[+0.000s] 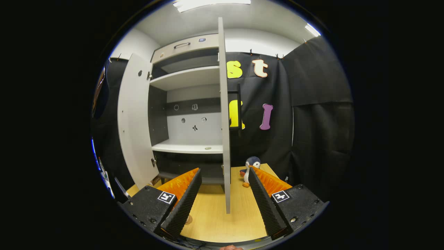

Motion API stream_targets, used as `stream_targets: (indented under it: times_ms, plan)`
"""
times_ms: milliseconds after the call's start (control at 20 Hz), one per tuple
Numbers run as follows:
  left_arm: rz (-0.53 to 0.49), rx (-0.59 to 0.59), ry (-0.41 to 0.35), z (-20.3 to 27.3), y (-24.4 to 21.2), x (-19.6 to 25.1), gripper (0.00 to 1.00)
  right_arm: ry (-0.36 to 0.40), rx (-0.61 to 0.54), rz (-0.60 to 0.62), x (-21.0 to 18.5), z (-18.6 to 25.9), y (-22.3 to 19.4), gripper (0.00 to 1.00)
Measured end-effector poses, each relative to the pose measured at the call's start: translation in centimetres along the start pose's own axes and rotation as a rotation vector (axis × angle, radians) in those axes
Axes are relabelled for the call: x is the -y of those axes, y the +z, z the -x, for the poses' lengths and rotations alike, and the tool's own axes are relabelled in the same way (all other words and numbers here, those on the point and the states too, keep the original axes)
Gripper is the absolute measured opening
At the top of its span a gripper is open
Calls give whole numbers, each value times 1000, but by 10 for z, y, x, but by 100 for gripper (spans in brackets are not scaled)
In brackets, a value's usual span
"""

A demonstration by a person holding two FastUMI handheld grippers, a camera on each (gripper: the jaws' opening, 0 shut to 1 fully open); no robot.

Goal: Grasp the bottle in the cabinet with the left hand and place it on the coaster, then close the right door with the right hand and the left door with the left hand.

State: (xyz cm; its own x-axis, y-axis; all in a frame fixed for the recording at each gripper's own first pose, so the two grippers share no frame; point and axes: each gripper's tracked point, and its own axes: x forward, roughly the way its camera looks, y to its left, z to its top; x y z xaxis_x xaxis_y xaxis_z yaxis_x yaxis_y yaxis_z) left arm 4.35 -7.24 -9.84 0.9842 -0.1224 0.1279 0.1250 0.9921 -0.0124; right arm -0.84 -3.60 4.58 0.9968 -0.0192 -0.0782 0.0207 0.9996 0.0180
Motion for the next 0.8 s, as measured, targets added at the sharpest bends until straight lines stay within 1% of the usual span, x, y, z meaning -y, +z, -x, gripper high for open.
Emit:
stream_targets:
  times_ms: [100,200,250,300,350,600,700,800]
  plan:
    - [3,29,0,-4,35,-1,94,-22,48,-4,13,-4,15,83]
    - [24,2,-15,-5,55,5,93,-72,100,-11,36,-5,25,83]
    - [36,-18,-24,-5,62,8,96,-90,120,-13,45,-8,28,83]
    - [42,-32,-27,-4,68,9,93,-103,135,-12,53,-13,33,83]
    - [39,-40,-26,-3,74,8,93,-112,154,-13,61,-20,40,83]
    - [-12,-76,-49,6,89,1,93,-156,226,59,93,-70,90,83]
    - [-27,-89,-31,12,90,-6,93,-168,223,74,101,-88,104,83]
    - [-32,-99,-14,16,91,-12,93,-164,251,75,102,-98,122,83]
